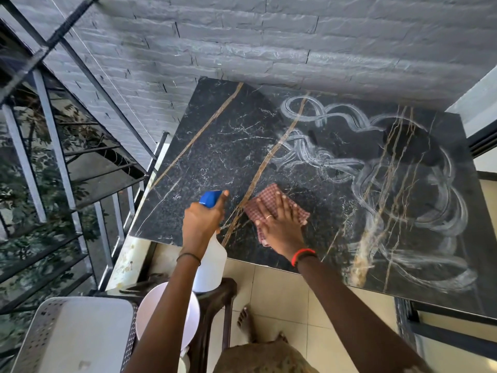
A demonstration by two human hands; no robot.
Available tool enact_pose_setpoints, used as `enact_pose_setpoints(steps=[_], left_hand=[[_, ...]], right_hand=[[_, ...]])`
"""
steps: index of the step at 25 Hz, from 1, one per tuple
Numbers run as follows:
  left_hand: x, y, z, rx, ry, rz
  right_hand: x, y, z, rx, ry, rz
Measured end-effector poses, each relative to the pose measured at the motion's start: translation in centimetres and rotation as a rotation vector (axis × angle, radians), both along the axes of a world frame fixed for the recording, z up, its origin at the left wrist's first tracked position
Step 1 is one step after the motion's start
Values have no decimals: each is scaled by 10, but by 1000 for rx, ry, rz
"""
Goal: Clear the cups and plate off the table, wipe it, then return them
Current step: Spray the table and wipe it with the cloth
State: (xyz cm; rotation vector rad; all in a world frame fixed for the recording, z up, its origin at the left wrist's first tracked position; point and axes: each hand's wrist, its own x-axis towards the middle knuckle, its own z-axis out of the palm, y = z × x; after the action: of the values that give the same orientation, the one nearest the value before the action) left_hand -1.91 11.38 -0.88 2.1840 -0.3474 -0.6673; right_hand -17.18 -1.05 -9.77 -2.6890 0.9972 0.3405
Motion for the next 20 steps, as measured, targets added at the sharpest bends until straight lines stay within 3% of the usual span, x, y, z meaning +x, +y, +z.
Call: enact_pose_setpoints(steps=[6, 11, 15, 20], left_hand=[[3, -19, -4, 63, -7, -41], [-11, -42, -2, 108, -20, -142], [-23, -62, 2, 135, -69, -179], [-22, -78, 11, 124, -132, -68]], right_hand=[[-44, 43, -9, -13, -62, 143], [-112, 6, -8, -63, -32, -35], [-105, -21, -6, -12, -2, -157], [-84, -29, 1, 13, -50, -238]])
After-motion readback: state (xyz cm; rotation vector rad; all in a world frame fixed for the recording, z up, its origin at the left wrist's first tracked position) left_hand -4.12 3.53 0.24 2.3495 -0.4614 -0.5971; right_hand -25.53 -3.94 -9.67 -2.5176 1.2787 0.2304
